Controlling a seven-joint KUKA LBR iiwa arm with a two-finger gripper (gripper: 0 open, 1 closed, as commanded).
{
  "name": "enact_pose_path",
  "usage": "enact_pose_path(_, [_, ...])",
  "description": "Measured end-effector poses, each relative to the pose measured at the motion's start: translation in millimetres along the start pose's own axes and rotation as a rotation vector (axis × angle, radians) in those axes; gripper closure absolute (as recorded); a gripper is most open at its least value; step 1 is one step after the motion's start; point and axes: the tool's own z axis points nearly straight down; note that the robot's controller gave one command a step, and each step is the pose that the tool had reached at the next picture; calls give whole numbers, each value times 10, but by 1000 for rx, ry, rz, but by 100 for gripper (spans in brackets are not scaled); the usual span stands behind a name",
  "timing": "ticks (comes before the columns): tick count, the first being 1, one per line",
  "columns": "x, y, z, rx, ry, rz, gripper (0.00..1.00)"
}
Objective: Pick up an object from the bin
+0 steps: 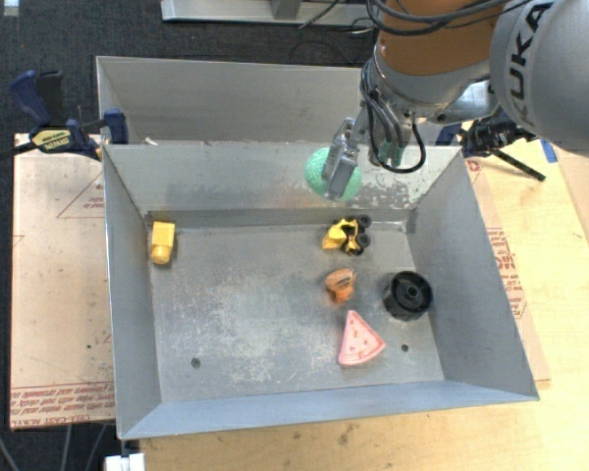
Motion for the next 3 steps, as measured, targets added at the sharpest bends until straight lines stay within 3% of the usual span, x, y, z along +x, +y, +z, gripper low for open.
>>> enact_pose_path(1, [-36,105,342,0,-2,-10,100])
enact_pose_path(2, [120,3,804,2,4,-77,100])
enact_pose_path(3, [94,222,1034,1,3,-150,100])
